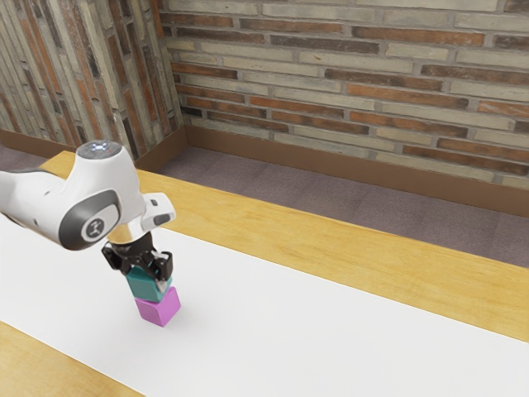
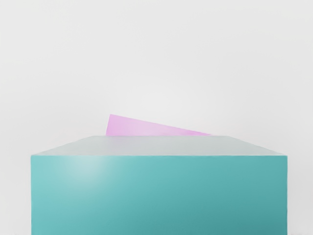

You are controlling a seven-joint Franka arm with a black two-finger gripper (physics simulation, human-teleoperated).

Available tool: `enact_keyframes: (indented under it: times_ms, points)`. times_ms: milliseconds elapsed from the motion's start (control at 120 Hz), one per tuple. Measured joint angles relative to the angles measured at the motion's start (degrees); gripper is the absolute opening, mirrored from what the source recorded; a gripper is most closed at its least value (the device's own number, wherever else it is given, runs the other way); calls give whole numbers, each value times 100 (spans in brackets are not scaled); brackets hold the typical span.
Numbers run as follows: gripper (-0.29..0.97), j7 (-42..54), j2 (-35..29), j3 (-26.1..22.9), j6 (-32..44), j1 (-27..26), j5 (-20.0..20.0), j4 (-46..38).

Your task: Pick up the blue block with one arm, and put the blue block on the pink block with one arm

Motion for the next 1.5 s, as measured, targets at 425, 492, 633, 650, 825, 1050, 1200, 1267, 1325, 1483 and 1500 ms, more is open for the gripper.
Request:
enact_keyframes:
  times_ms: [425, 492, 633, 650, 825, 1050, 1200, 1267, 1325, 1483, 1500]
  points:
    - [37, 287, -39, 8, 25, 22, -17, -24]
    - [37, 389, -39, 11, 41, 41, -63, -26]
    - [37, 572, -38, 16, 63, 59, -164, -27]
    - [37, 591, -36, 16, 65, 60, -172, -27]
    - [37, 770, -22, 25, 82, 70, -263, -22]
    - [37, 1030, 10, 25, 133, 129, -353, -5]
    - [37, 1159, 36, 28, 150, 150, -492, 11]
    - [37, 1207, 35, 32, 143, 167, -543, 15]
    - [37, 1244, 33, 33, 137, 173, -571, 16]
    - [37, 1329, 32, 34, 128, 175, -604, 9]
    - [37, 1336, 32, 34, 127, 175, -606, 9]
